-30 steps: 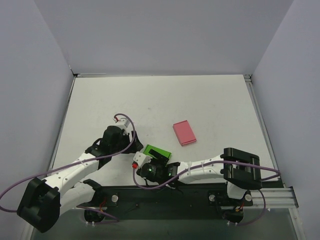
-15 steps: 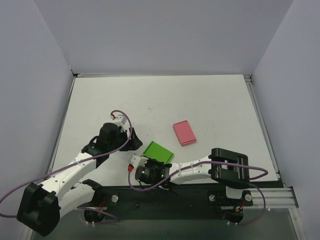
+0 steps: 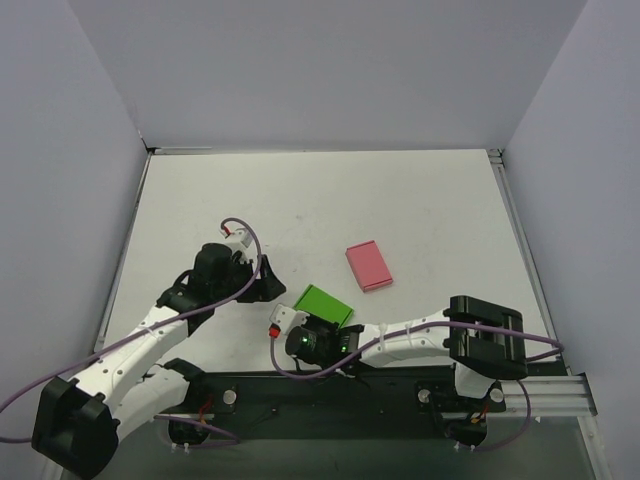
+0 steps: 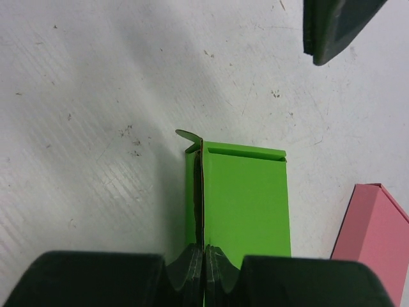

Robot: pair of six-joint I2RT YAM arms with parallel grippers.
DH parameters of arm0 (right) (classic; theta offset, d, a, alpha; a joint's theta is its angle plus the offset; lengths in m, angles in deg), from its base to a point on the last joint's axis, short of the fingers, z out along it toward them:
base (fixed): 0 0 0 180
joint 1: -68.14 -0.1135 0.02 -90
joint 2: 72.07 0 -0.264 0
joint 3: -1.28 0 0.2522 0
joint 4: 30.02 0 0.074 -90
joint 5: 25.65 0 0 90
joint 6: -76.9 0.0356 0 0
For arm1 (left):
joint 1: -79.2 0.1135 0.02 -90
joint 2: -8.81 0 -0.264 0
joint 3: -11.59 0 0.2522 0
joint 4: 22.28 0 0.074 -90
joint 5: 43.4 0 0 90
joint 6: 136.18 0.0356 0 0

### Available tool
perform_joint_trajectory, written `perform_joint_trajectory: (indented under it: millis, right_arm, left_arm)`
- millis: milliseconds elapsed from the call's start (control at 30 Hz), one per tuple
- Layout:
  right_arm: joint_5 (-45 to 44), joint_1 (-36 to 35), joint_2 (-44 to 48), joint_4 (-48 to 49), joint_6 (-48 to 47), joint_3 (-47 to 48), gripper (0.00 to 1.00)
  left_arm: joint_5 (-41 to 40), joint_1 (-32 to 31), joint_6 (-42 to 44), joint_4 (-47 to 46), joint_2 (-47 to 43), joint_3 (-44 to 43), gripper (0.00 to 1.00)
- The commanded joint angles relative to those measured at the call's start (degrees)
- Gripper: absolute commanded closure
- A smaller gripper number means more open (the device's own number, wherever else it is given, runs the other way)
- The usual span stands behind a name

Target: Fold the paper box

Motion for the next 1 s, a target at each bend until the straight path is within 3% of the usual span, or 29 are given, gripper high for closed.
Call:
perform_joint_trajectory:
  millis: [0, 300, 367, 400, 433, 533, 733, 967]
  right_arm:
    - [2.1, 0.1, 4.1, 1.5, 2.2, -2.6, 1.00]
    - [6.0, -1.1, 5.7, 3.5, 1.8, -4.8, 1.00]
    - [5.1, -1.7, 5.4, 1.4, 2.9, -3.7, 0.82]
    - [4.5, -1.8, 5.6, 0.2, 3.7, -2.4, 0.69]
    - [3.3, -1.8, 6.6, -1.8, 5.2, -1.9, 0.48]
    - [2.2, -1.8, 11.1, -6.1, 8.8, -0.1, 0.36]
    - [3.4, -2.1, 20.7, -14.7, 16.3, 3.1, 0.30]
    - [2.6, 0.5, 27.5, -18.1, 30.0, 3.7, 0.29]
  left_arm:
    - [3.7, 0.4, -0.2, -1.2, 1.2, -0.6, 0.18]
    - [7.9, 0.3, -2.9, -7.8, 5.3, 2.1, 0.18]
    - [7.0, 0.3, -2.2, -7.1, 4.9, 2.1, 0.18]
    - [6.5, 0.4, -2.1, -6.6, 4.3, 2.1, 0.18]
    - [5.4, 0.4, -1.8, -6.0, 3.9, 2.0, 0.18]
    - [4.3, 0.4, -1.0, -5.3, 3.2, 2.0, 0.18]
    - [4.3, 0.4, -0.5, -5.4, 4.6, 2.1, 0.18]
    - [3.7, 0.4, -0.3, -5.3, 4.6, 1.8, 0.18]
